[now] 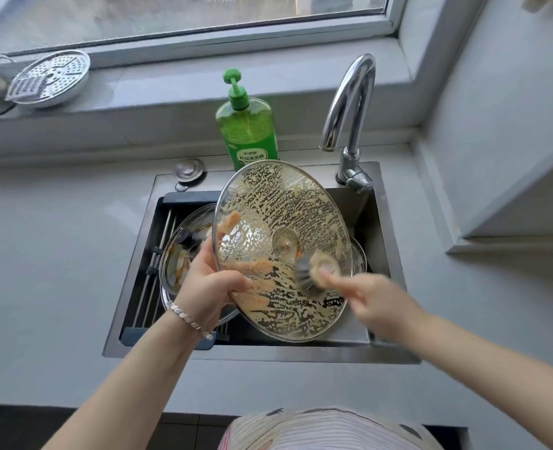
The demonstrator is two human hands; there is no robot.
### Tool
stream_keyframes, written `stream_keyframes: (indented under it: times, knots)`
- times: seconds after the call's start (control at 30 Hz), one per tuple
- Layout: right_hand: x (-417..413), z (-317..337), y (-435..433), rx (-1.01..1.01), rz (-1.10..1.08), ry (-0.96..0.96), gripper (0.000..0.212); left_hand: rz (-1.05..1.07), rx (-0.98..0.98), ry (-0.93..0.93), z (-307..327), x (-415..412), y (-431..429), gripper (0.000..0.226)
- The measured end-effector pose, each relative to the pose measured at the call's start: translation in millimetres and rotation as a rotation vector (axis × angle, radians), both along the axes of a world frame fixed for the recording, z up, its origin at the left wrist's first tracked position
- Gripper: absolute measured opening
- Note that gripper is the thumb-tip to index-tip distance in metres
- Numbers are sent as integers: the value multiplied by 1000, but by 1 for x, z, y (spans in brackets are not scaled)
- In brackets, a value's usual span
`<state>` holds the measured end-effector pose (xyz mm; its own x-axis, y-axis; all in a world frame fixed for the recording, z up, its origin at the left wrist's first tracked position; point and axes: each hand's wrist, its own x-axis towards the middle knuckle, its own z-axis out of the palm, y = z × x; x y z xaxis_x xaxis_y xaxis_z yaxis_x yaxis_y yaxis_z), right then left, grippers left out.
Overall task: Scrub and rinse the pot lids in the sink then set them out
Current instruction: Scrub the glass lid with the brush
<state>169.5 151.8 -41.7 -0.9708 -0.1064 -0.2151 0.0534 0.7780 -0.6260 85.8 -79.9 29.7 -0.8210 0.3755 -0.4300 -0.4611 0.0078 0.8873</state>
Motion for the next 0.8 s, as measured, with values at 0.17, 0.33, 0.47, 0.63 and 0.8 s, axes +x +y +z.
stream_keyframes:
  times: [0.17,0.33,0.47,0.63,0.8]
  knots:
    - [-14,2,27,111,-170,-40,49,47,37,-62,-1,1,-4,90]
    - [19,18,-23,-134,182,-56,49,123,49,-90,-7,1,-2,87]
    - [3,9,21,84,-36,-86,46,163,86,-87,-5,-4,-6,84]
    - [21,26,-11,-22,225,-71,46,171,83,-94,-1,-3,0,83]
    - [12,15,26,205,94,-140,43,190,63,-93,-4,-4,0,84]
